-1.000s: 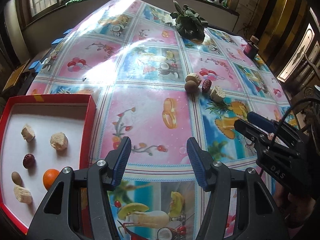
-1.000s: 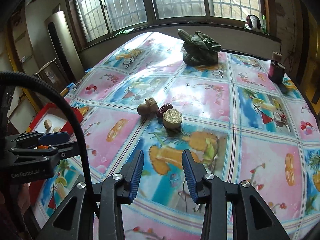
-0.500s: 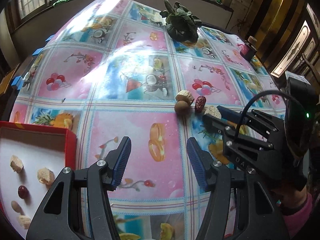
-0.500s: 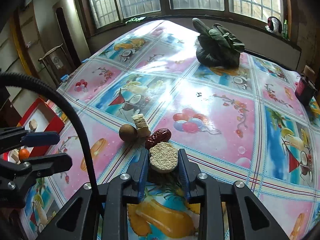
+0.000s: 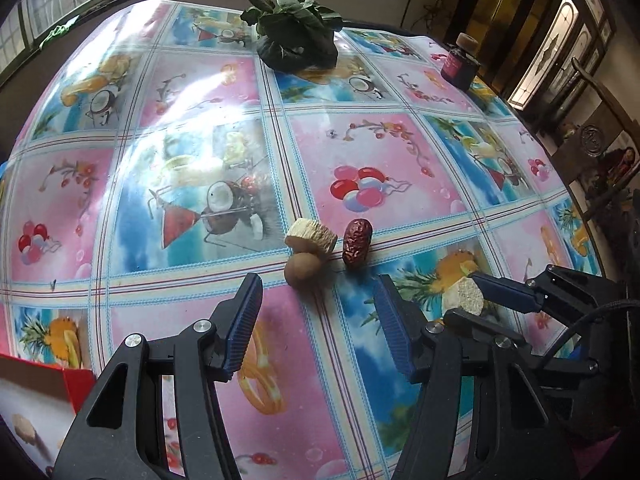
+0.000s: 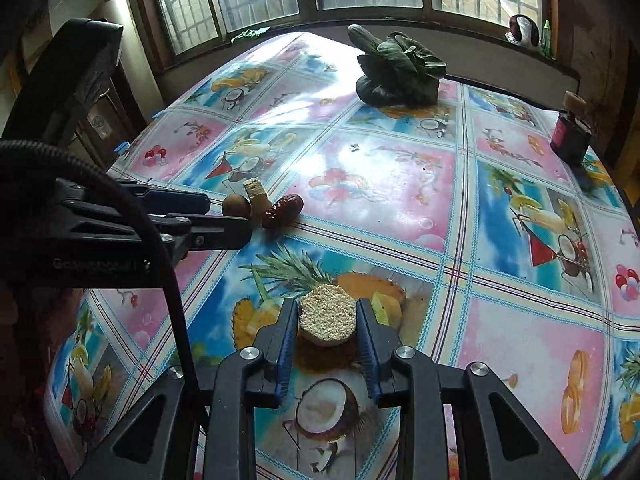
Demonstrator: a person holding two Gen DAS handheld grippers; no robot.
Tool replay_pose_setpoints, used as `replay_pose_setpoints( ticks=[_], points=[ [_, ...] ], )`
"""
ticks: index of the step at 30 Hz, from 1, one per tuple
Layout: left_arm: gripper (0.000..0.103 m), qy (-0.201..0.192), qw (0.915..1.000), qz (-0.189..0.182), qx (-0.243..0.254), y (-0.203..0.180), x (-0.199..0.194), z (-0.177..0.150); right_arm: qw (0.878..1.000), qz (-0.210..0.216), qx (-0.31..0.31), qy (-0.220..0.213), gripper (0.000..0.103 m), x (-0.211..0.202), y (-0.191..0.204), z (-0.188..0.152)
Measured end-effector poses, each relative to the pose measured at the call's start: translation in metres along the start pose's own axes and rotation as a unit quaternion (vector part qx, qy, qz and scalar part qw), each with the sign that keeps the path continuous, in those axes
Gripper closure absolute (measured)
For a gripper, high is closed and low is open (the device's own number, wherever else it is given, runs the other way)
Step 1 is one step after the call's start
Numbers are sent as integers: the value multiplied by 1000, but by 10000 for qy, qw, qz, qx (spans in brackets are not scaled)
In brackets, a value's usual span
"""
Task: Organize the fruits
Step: 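Close the left gripper on the brown round fruit while the right gripper holds a round rice cake, then carry the brown fruit and rice cake into the tray with both grippers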
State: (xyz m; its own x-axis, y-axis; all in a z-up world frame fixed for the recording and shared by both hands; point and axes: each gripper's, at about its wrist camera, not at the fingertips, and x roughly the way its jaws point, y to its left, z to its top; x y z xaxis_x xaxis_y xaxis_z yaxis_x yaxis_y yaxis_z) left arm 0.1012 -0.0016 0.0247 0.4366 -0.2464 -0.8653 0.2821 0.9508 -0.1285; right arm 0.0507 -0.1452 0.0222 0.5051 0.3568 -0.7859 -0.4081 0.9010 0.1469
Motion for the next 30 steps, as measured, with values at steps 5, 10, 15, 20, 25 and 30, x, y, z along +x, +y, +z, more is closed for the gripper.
replay_pose_setpoints(
  ticks=[5, 10, 15, 20, 25, 30],
  points=[
    [46, -43, 10000, 31, 55, 4, 11, 5, 10000, 76, -2, -5, 75, 1, -2, 0],
    [83, -42, 9993, 299, 233, 2, 12, 5, 9999, 99, 12, -9, 75, 1, -3, 0],
    [83, -20, 9995, 275, 180, 6, 4, -5, 10000, 74, 16, -4, 75, 2, -2, 0],
    [83, -91, 9992, 390, 93, 7, -20, -24, 9999, 66, -7, -149, 75, -12, 7, 3],
    [83, -223, 9976, 651, -32, 7, -47, -47, 9995, 138, 41, -284, 75, -27, 26, -4],
    [83, -341, 9953, 876, -229, 10, -70, -74, 9983, 288, 195, -460, 75, -41, 47, -17]
  ],
)
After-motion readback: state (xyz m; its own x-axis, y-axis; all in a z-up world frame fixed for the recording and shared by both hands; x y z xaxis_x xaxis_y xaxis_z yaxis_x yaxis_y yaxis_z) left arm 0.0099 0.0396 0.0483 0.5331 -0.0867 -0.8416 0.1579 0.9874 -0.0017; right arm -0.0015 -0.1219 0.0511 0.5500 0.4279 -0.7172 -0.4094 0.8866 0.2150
